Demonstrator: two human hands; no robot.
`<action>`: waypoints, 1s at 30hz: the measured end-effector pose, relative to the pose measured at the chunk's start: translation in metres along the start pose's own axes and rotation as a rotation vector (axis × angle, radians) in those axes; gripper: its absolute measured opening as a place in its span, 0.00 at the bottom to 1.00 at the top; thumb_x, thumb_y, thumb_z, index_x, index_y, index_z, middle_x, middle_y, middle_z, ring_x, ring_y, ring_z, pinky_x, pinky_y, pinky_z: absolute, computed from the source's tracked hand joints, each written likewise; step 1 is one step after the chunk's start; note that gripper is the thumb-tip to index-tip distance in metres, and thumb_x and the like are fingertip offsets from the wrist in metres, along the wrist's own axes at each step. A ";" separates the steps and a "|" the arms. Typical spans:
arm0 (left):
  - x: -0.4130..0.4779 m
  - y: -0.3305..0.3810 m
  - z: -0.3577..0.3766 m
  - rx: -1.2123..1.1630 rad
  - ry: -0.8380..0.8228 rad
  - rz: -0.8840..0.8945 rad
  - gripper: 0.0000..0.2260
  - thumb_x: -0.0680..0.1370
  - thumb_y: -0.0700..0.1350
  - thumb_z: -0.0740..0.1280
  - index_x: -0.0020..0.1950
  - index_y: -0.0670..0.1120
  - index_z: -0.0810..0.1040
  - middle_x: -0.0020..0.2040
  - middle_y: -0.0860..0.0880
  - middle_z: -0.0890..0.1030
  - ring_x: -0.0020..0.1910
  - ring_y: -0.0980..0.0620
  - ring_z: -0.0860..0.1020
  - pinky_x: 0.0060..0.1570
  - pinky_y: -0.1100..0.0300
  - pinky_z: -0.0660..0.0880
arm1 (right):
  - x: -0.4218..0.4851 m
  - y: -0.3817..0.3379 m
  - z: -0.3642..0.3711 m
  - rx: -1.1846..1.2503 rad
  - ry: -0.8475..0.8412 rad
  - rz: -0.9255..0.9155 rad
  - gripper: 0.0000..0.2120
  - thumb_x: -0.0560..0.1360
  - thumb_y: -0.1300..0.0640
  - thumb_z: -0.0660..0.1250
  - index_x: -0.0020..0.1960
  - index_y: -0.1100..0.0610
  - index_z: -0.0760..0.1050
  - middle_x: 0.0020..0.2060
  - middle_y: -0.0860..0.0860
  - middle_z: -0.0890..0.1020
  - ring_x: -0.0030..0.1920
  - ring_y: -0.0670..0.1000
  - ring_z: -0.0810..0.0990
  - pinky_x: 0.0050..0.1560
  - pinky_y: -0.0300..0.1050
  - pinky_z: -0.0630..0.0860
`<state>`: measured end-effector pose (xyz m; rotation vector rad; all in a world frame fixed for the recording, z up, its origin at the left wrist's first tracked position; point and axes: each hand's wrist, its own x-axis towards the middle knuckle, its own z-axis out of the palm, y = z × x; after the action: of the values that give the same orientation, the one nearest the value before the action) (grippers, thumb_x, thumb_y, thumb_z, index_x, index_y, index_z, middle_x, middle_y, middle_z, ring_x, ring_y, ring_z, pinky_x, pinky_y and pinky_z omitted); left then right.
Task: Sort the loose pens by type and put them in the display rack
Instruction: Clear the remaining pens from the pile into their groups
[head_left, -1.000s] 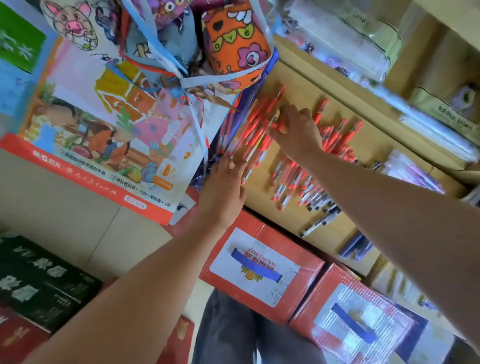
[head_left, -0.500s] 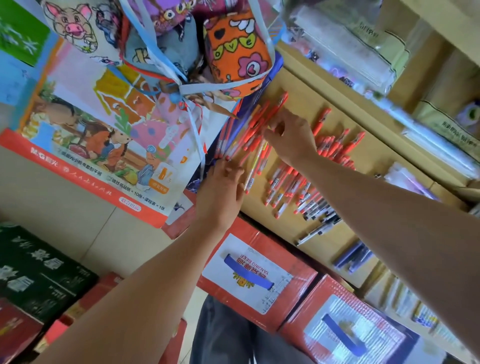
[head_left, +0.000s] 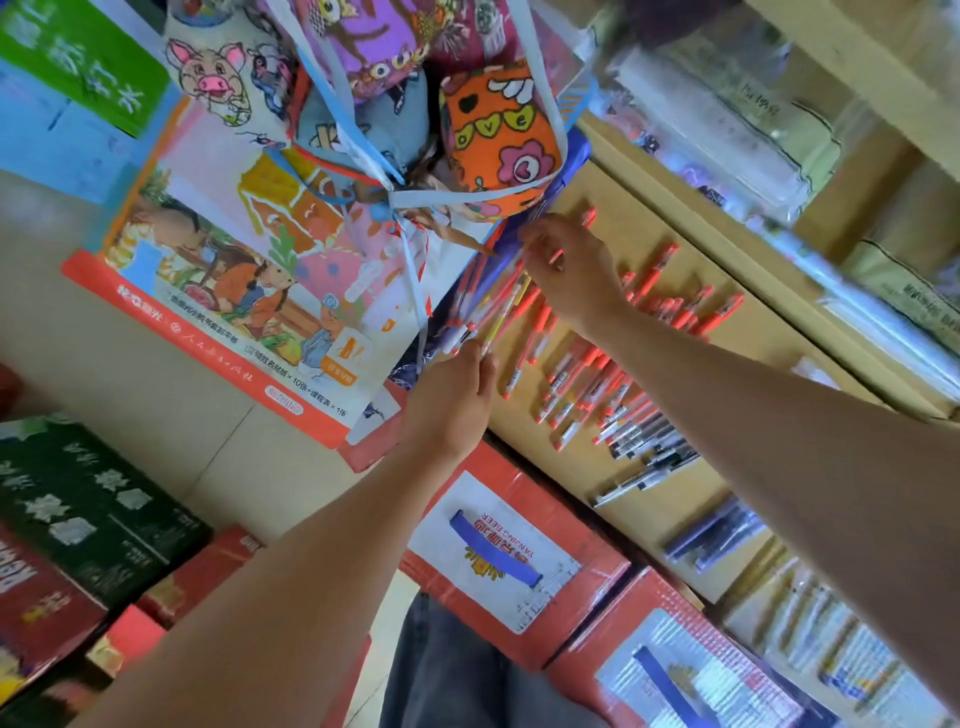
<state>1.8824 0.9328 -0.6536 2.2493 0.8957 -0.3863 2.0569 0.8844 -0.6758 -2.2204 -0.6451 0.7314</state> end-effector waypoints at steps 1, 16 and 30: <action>-0.002 -0.003 -0.001 0.000 0.004 -0.026 0.13 0.84 0.48 0.52 0.51 0.41 0.71 0.34 0.49 0.71 0.43 0.40 0.77 0.36 0.56 0.62 | 0.001 -0.001 0.004 -0.085 -0.006 -0.063 0.12 0.74 0.61 0.64 0.55 0.55 0.79 0.43 0.55 0.78 0.42 0.53 0.78 0.47 0.45 0.75; -0.024 -0.029 0.003 -0.029 0.023 -0.055 0.14 0.84 0.49 0.51 0.55 0.41 0.71 0.35 0.48 0.74 0.41 0.42 0.79 0.34 0.56 0.64 | -0.006 -0.003 0.013 -0.630 -0.291 -0.414 0.26 0.75 0.60 0.64 0.72 0.54 0.67 0.61 0.62 0.69 0.61 0.62 0.70 0.53 0.55 0.75; -0.035 -0.031 0.007 -0.043 0.053 -0.070 0.13 0.84 0.49 0.52 0.56 0.42 0.70 0.43 0.42 0.80 0.43 0.41 0.79 0.35 0.56 0.67 | -0.030 0.013 -0.015 -0.631 -0.254 -0.276 0.15 0.73 0.49 0.67 0.57 0.55 0.76 0.53 0.51 0.76 0.51 0.54 0.77 0.48 0.53 0.77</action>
<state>1.8352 0.9277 -0.6563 2.2027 1.0032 -0.3366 2.0487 0.8504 -0.6675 -2.5273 -1.4412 0.7395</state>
